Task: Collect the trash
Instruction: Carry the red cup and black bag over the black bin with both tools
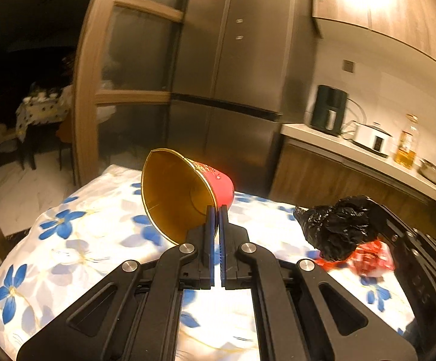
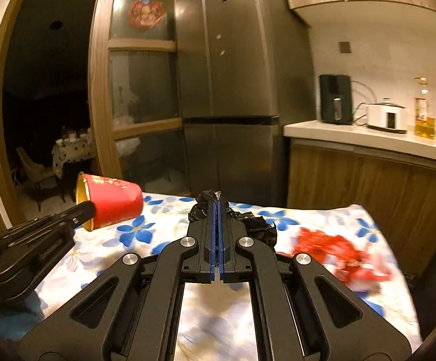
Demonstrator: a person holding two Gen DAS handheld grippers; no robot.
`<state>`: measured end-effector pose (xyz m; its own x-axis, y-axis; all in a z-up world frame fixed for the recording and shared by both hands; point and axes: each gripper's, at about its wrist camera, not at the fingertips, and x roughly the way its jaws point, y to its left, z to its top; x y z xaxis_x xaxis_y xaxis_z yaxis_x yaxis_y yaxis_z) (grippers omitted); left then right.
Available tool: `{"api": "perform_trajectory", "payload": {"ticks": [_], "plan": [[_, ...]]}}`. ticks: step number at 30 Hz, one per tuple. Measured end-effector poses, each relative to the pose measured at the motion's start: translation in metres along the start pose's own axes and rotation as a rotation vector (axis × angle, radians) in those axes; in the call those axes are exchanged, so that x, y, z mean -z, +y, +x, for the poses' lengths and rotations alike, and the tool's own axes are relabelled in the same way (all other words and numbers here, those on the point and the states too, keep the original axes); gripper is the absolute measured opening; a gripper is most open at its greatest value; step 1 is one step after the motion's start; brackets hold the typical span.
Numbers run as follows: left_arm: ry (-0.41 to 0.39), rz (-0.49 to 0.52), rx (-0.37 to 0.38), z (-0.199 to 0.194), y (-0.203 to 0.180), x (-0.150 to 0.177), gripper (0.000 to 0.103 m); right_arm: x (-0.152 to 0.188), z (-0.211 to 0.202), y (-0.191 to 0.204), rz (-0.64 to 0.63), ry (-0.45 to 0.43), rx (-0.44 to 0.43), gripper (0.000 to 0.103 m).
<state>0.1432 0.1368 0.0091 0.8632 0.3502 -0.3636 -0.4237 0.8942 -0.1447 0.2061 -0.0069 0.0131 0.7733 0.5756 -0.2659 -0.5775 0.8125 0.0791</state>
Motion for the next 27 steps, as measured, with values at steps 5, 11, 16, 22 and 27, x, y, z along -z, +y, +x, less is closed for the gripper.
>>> {"api": "perform_trajectory", "payload": {"ticks": [5, 11, 16, 22, 27], "plan": [[-0.003, 0.058, 0.076, -0.013, -0.048, 0.005, 0.002, 0.0, -0.047, -0.037, 0.027, -0.05, 0.078, 0.001], [-0.013, 0.143, 0.189, -0.03, -0.116, 0.014, 0.002, 0.002, -0.094, -0.084, 0.056, -0.104, 0.186, 0.001], [-0.014, 0.211, 0.281, -0.04, -0.17, 0.023, 0.002, 0.006, -0.132, -0.125, 0.086, -0.152, 0.294, 0.001], [-0.018, 0.269, 0.373, -0.051, -0.228, 0.032, 0.002, 0.012, -0.167, -0.169, 0.119, -0.188, 0.415, 0.001], [-0.026, 0.302, 0.456, -0.059, -0.271, 0.041, 0.002, 0.018, -0.19, -0.198, 0.137, -0.21, 0.5, 0.001]]}}
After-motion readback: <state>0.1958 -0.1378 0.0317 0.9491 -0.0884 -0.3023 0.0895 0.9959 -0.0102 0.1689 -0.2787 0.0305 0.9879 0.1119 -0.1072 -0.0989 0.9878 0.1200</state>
